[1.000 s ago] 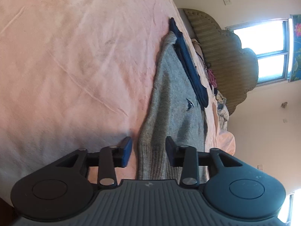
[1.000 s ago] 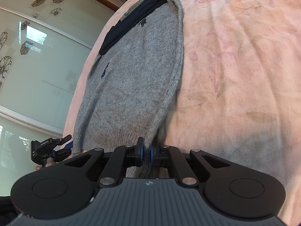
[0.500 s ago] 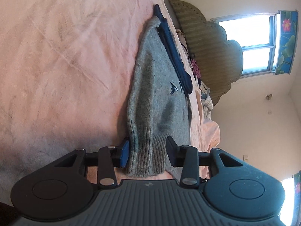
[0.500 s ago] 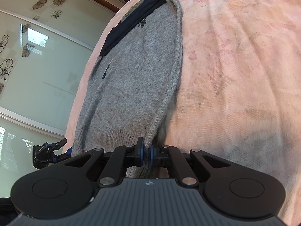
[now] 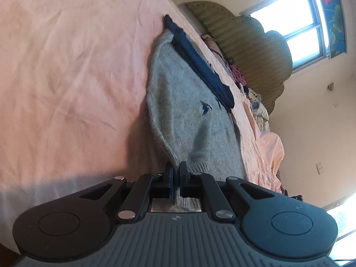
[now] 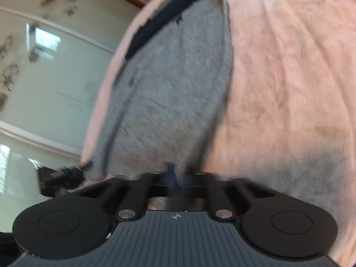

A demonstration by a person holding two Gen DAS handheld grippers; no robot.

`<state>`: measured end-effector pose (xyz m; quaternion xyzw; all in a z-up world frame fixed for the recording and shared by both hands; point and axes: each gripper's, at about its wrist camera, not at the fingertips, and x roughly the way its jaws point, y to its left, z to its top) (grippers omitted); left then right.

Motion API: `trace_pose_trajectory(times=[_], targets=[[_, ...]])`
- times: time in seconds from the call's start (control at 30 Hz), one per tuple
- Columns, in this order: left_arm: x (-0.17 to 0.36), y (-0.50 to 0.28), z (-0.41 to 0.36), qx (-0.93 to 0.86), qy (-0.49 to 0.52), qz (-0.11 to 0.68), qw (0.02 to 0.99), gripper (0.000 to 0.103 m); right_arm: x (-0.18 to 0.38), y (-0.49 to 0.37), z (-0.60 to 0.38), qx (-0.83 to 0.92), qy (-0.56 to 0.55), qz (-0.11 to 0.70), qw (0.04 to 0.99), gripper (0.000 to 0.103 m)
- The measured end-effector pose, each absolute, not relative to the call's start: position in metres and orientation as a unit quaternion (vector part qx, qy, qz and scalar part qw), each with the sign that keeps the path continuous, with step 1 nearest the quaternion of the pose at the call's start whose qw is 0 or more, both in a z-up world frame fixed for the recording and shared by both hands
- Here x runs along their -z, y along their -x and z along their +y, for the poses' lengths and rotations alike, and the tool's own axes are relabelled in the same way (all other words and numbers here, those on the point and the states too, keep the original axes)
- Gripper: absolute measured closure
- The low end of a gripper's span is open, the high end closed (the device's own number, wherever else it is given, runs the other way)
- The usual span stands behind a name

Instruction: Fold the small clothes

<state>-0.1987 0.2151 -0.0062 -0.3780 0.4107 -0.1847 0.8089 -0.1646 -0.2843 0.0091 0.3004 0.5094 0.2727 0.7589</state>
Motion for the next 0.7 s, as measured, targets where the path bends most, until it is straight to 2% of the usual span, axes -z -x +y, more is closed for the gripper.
trace_pose_trajectory(times=[0.13, 0.23, 0.33, 0.47, 0.5, 0.53, 0.57, 0.63, 0.7], targets=[[-0.019, 0.211, 0.232, 0.178, 0.359, 0.386, 0.831, 0.099, -0.037, 0.173, -0.3, -0.275, -0.285, 0.479, 0.783, 0.093], [-0.011, 0.213, 0.237, 0.167, 0.336, 0.409, 0.832, 0.099, -0.064, 0.182, -0.327, -0.261, -0.251, 0.465, 0.808, 0.093], [0.024, 0.21, 0.23, 0.144, 0.326, 0.456, 0.816, 0.1, -0.046, 0.176, -0.341, -0.234, -0.231, 0.507, 0.797, 0.094], [0.014, 0.221, 0.238, 0.161, 0.307, 0.451, 0.823, 0.099, -0.025, 0.178, -0.342, -0.233, -0.256, 0.522, 0.78, 0.094], [0.004, 0.223, 0.241, 0.149, 0.277, 0.448, 0.837, 0.099, -0.027, 0.178, -0.34, -0.236, -0.257, 0.524, 0.777, 0.09], [-0.006, 0.222, 0.245, 0.131, 0.244, 0.444, 0.852, 0.099, -0.031, 0.177, -0.342, -0.237, -0.258, 0.523, 0.777, 0.075], [-0.019, 0.216, 0.248, 0.115, 0.216, 0.437, 0.866, 0.099, -0.039, 0.176, -0.346, -0.237, -0.26, 0.511, 0.784, 0.05], [-0.046, 0.199, 0.248, 0.081, 0.185, 0.394, 0.897, 0.099, -0.062, 0.166, -0.352, -0.227, -0.255, 0.455, 0.822, 0.022], [-0.069, 0.17, 0.231, 0.065, 0.173, 0.347, 0.92, 0.098, -0.083, 0.141, -0.352, -0.209, -0.246, 0.401, 0.857, 0.021]])
